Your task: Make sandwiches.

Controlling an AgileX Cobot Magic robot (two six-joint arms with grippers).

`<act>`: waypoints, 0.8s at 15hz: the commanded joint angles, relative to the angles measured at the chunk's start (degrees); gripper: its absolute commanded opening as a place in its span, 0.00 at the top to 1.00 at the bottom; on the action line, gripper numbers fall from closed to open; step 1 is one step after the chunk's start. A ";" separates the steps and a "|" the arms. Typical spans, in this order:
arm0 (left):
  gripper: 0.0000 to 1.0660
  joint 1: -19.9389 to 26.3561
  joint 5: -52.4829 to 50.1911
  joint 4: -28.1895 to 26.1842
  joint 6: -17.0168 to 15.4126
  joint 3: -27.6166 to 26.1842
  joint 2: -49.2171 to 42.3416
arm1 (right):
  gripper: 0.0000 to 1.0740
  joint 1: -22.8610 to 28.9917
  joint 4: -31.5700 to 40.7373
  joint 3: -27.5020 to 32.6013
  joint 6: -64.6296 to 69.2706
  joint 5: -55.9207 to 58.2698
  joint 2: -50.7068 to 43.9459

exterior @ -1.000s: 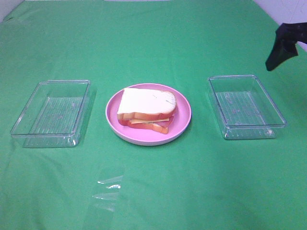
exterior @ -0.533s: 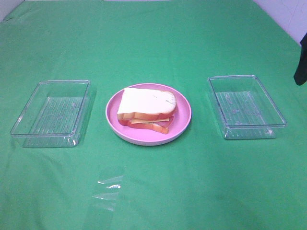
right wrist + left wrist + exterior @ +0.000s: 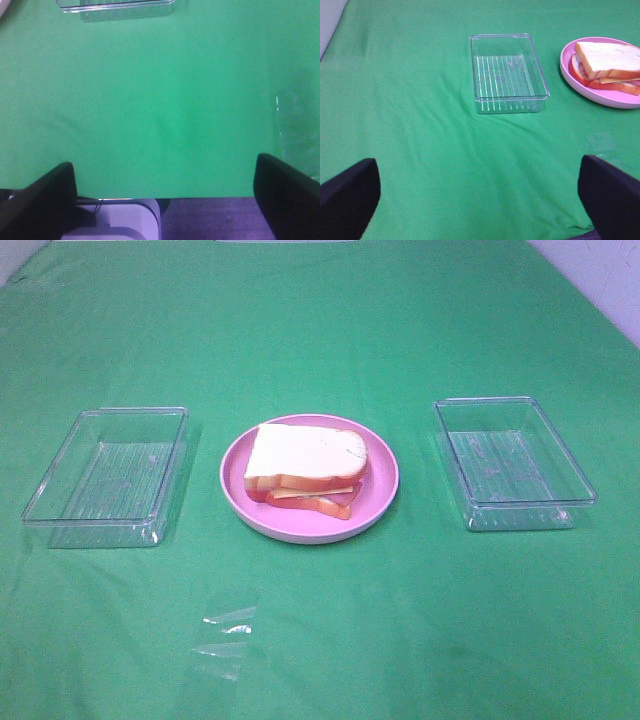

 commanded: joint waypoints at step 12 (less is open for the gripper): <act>0.06 -0.17 -0.57 -0.40 -0.34 0.00 -1.09 | 0.15 -0.06 -2.01 14.73 4.64 2.58 -49.85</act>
